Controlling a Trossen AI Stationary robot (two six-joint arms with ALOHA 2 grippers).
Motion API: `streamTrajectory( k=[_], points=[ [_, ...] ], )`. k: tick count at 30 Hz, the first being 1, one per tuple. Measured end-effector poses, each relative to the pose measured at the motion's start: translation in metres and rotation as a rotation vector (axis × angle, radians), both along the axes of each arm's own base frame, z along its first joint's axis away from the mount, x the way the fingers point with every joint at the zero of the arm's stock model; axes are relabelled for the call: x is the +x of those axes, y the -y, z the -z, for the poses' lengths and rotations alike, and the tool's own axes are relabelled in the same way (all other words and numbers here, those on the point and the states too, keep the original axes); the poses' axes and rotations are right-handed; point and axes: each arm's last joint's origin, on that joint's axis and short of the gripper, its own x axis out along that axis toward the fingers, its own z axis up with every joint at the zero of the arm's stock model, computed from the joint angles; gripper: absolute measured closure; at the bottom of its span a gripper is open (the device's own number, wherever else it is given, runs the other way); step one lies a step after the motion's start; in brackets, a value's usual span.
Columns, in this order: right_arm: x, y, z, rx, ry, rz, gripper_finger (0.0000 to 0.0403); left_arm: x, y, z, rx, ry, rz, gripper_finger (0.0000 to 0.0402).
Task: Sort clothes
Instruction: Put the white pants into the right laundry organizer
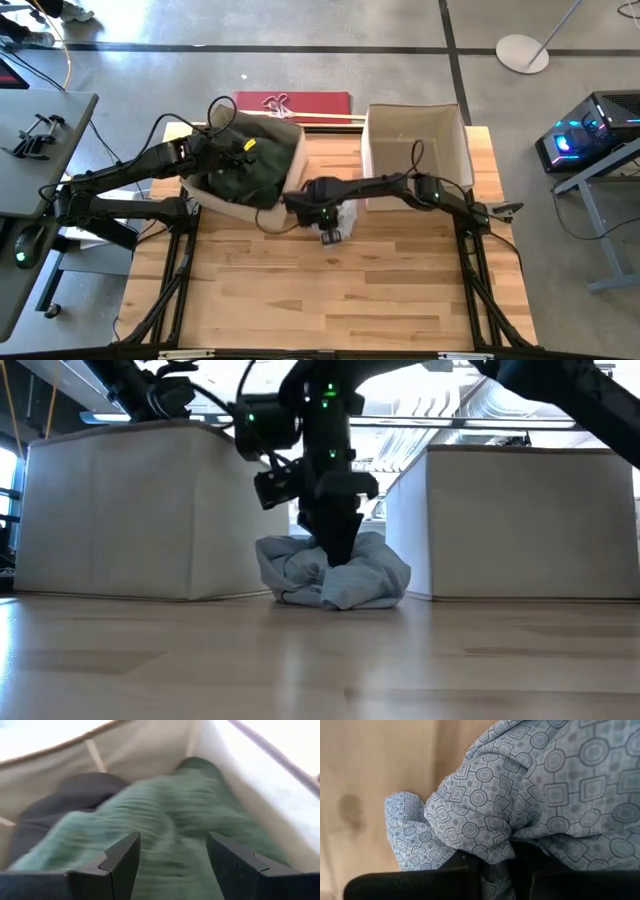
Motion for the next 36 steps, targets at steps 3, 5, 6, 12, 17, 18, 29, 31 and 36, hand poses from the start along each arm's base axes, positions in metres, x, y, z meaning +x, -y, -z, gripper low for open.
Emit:
streamTrajectory(
  k=[3, 5, 6, 12, 17, 18, 29, 31, 36],
  points=[
    [-0.001, -0.016, -0.003, -0.001, 0.001, -0.042, 0.0357, 0.0, 0.0, 0.0, 0.0, 0.0, 0.0, 0.0184],
    [-0.002, -0.024, -0.005, -0.021, 0.003, -0.063, 0.0357, 0.0, 0.0, 0.0, 0.0, 0.0, 0.0, 0.0184],
    [-0.003, -0.027, -0.01, -0.04, 0.011, -0.07, 0.0357, 0.0, 0.0, 0.0, 0.0, 0.0, -0.001, 0.0184],
    [-0.012, -0.027, -0.04, -0.136, 0.054, -0.073, 0.0359, 0.0, 0.0, 0.0, 0.005, -0.002, -0.007, 0.0184],
    [-0.026, -0.018, -0.086, -0.14, 0.133, -0.048, 0.036, -0.001, -0.001, 0.0, 0.025, -0.011, -0.03, 0.0184],
    [-0.029, -0.016, -0.092, -0.142, 0.138, -0.043, 0.036, -0.001, -0.001, 0.0, 0.029, -0.012, -0.035, 0.0184],
    [-0.073, -0.003, -0.16, -0.149, 0.235, 0.009, 0.036, -0.003, -0.001, 0.001, 0.03, -0.04, -0.045, 0.0184],
    [-0.087, -0.003, -0.174, -0.147, 0.279, 0.031, 0.036, -0.004, -0.001, 0.002, 0.033, -0.061, -0.056, 0.0184],
    [-0.126, -0.004, -0.204, -0.177, 0.458, 0.098, 0.036, -0.004, 0.0, 0.003, 0.044, -0.073, -0.066, 0.0184]
  ],
)
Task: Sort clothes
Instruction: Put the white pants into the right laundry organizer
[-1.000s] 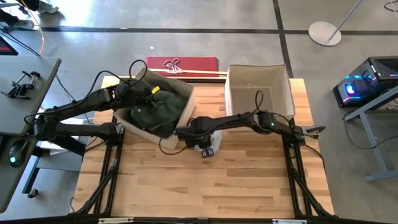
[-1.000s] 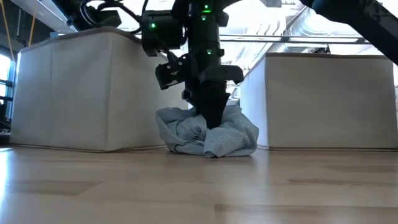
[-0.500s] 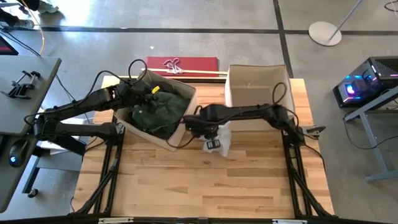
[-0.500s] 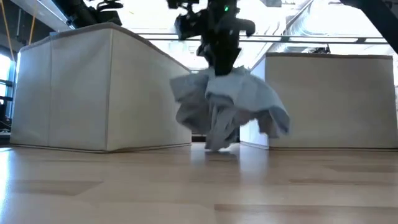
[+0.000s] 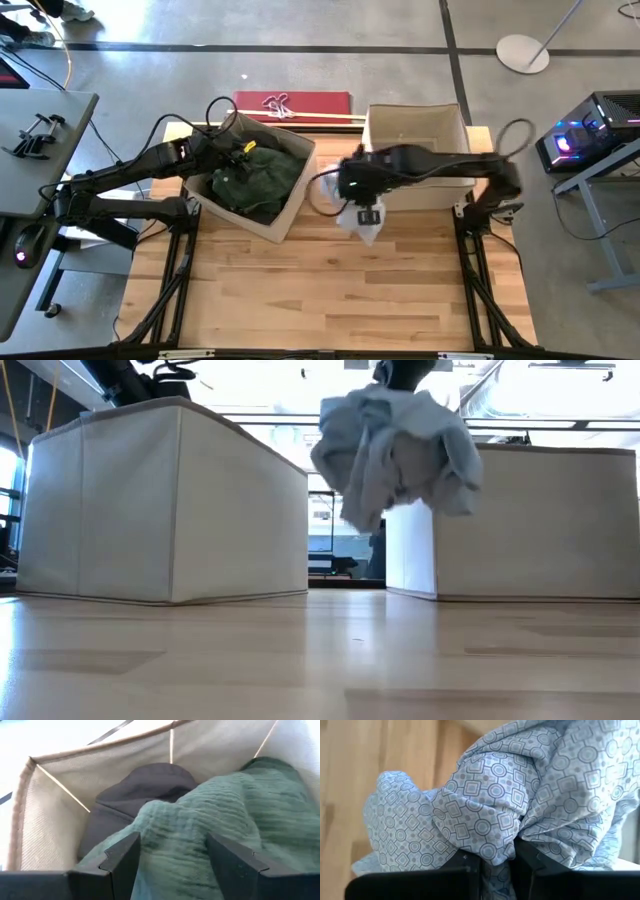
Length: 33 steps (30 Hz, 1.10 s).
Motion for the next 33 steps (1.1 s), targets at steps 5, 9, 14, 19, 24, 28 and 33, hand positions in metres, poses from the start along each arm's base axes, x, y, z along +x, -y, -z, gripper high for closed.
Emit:
streamTrajectory(
  k=[5, 9, 14, 19, 24, 28, 33],
  points=[
    [-0.044, -0.004, -0.033, -0.072, 0.295, 0.064, 0.036, 0.003, 0.003, -0.002, 0.014, 0.019, 0.022, 0.0184],
    [-0.079, -0.007, -0.054, -0.178, 0.522, 0.157, 0.036, 0.007, 0.007, -0.003, 0.024, 0.044, 0.052, 0.0184],
    [-0.13, -0.003, -0.08, -0.52, 0.704, 0.503, 0.036, 0.012, 0.013, -0.006, 0.035, 0.076, 0.092, 0.0184],
    [-0.175, 0.011, -0.085, -0.636, 0.686, 0.698, 0.036, 0.014, 0.019, -0.006, 0.034, 0.081, 0.126, 0.0184],
    [-0.199, 0.03, -0.067, -0.435, 0.551, 0.823, 0.0361, 0.018, 0.023, -0.009, 0.05, 0.12, 0.151, 0.0184],
    [-0.197, 0.043, -0.036, -0.354, 0.42, 0.876, 0.0361, 0.022, 0.024, -0.013, 0.067, 0.166, 0.162, 0.0184],
    [-0.175, 0.066, 0.017, -0.243, 0.309, 0.804, 0.0368, 0.024, 0.025, -0.015, 0.075, 0.191, 0.165, 0.0184]
  ],
)
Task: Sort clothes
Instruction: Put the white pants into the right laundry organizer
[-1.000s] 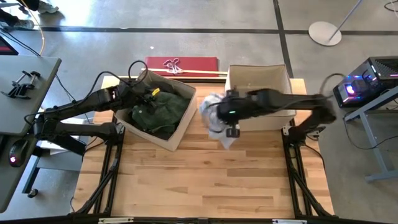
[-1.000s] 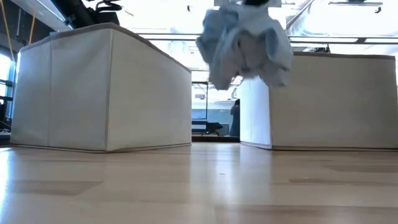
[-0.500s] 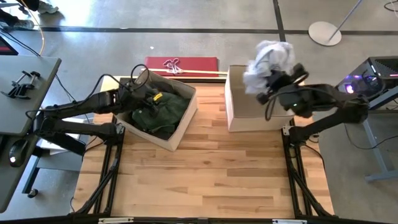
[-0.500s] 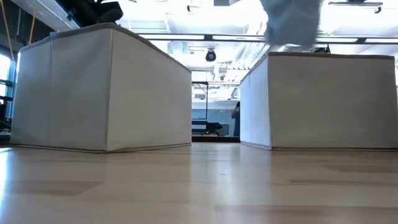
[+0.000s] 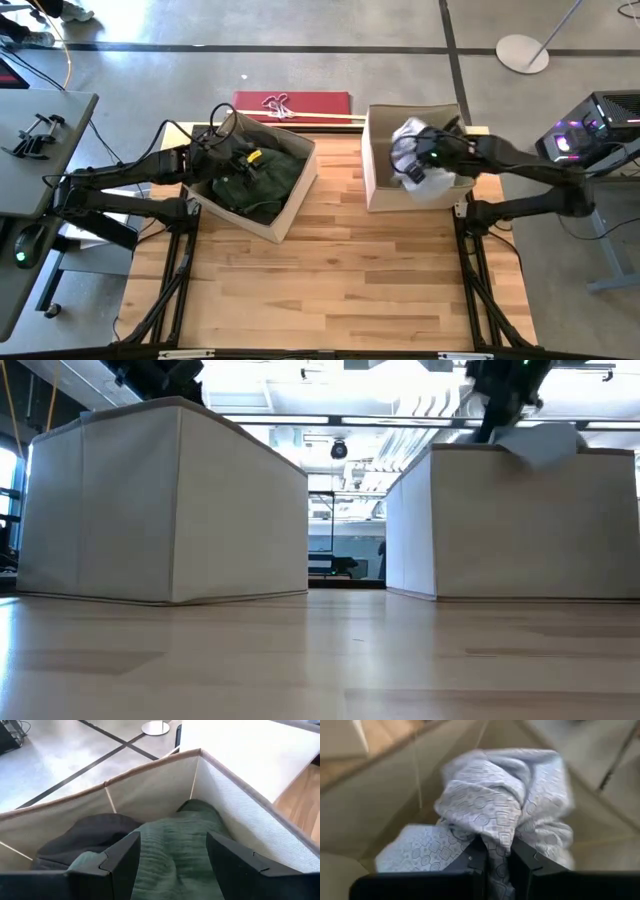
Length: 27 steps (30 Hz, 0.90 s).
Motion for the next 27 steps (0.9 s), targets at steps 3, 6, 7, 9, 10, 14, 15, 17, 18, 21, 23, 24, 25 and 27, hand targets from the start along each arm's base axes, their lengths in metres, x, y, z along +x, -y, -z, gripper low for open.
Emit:
streamTrajectory(
  k=[3, 6, 7, 9, 10, 14, 15, 17, 18, 21, 23, 24, 25, 27],
  points=[
    [0.007, 0.023, 0.028, 0.023, -0.034, -0.007, 0.0378, 0.001, 0.0, 0.001, -0.002, -0.004, 0.0, 0.0183],
    [0.008, 0.049, 0.047, 0.056, -0.056, 0.026, 0.0386, 0.004, -0.001, 0.003, -0.008, -0.018, 0.003, 0.0183],
    [0.008, 0.058, 0.051, 0.074, -0.052, 0.04, 0.0387, 0.005, -0.001, 0.005, -0.01, -0.025, 0.003, 0.0183],
    [0.006, 0.076, 0.061, 0.129, -0.037, 0.07, 0.0387, 0.01, -0.002, 0.008, -0.016, -0.047, 0.004, 0.0183],
    [0.006, 0.083, 0.066, 0.168, -0.027, 0.079, 0.0387, 0.012, -0.003, 0.011, -0.02, -0.06, 0.004, 0.0183],
    [0.009, 0.104, 0.089, 0.343, -0.029, 0.055, 0.0388, 0.026, -0.006, 0.024, -0.049, -0.115, -0.009, 0.0184],
    [0.011, 0.107, 0.095, 0.376, -0.042, 0.048, 0.0388, 0.03, -0.008, 0.028, -0.056, -0.136, -0.012, 0.0183],
    [0.017, 0.112, 0.108, 0.424, -0.081, 0.046, 0.0388, 0.037, -0.01, 0.038, -0.076, -0.181, -0.009, 0.0183],
    [0.02, 0.113, 0.114, 0.443, -0.1, 0.045, 0.0388, 0.041, -0.012, 0.043, -0.095, -0.205, -0.003, 0.0183],
    [0.029, 0.116, 0.134, 0.506, -0.169, 0.019, 0.0387, 0.052, -0.021, 0.062, -0.177, -0.272, 0.024, 0.0183],
    [0.034, 0.116, 0.147, 0.545, -0.216, 0.006, 0.0378, 0.058, -0.028, 0.074, -0.216, -0.315, 0.016, 0.0183],
    [0.037, 0.117, 0.153, 0.562, -0.235, 0.003, 0.0369, 0.061, -0.033, 0.081, -0.224, -0.339, 0.0, 0.0184],
    [0.039, 0.116, 0.158, 0.576, -0.254, 0.0, 0.0357, 0.062, -0.038, 0.086, -0.224, -0.362, -0.02, 0.0183],
    [0.041, 0.116, 0.166, 0.599, -0.292, -0.015, 0.0326, 0.063, -0.049, 0.095, -0.219, -0.401, -0.077, 0.0184]
  ],
)
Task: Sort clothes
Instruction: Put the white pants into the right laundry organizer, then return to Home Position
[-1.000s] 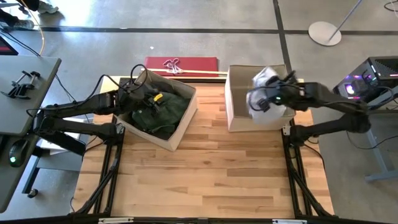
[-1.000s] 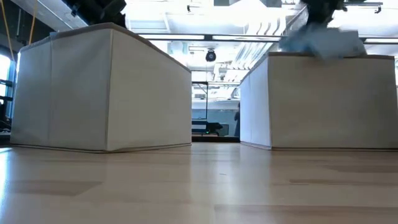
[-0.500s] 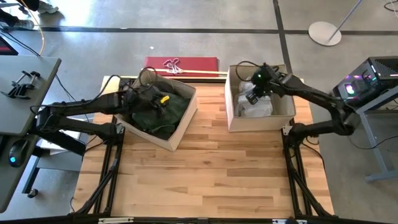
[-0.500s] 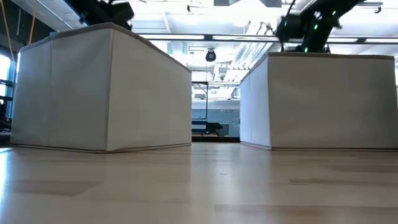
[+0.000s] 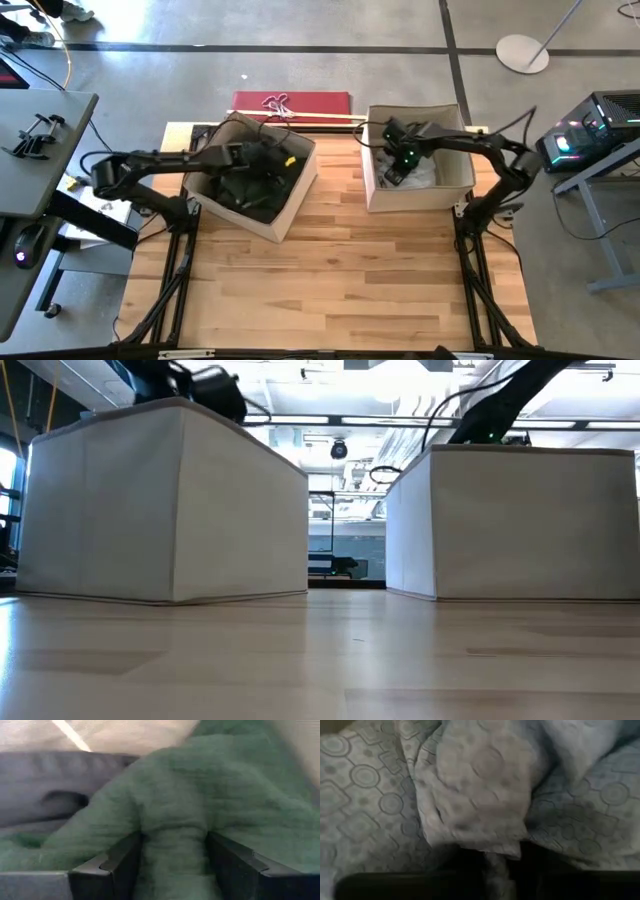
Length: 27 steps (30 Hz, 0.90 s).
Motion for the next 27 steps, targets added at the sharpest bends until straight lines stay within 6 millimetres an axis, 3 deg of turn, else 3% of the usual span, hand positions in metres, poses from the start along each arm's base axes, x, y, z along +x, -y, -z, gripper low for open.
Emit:
streamTrajectory(
  k=[3, 7, 10, 13, 19, 27],
  points=[
    [0.001, -0.001, 0.002, 0.007, -0.007, -0.006, 0.027, -0.006, -0.02, 0.007, 0.012, -0.04, -0.058, 0.0184],
    [-0.002, -0.004, -0.014, -0.044, 0.035, -0.005, 0.021, -0.02, -0.052, 0.003, 0.037, 0.022, -0.158, 0.0184],
    [-0.008, -0.008, -0.032, -0.117, 0.074, 0.008, 0.0189, -0.03, -0.071, -0.004, 0.058, 0.082, -0.169, 0.0185],
    [-0.017, -0.015, -0.056, -0.186, 0.148, 0.031, 0.0186, -0.038, -0.077, -0.008, 0.053, 0.106, -0.186, 0.019],
    [-0.04, -0.045, -0.107, -0.324, 0.348, 0.047, 0.0187, -0.048, -0.061, -0.031, 0.069, 0.155, -0.156, 0.0197],
    [-0.07, -0.108, -0.157, -0.408, 0.691, -0.036, 0.0187, -0.07, -0.012, -0.093, 0.194, 0.464, -0.061, 0.0197]
  ],
)
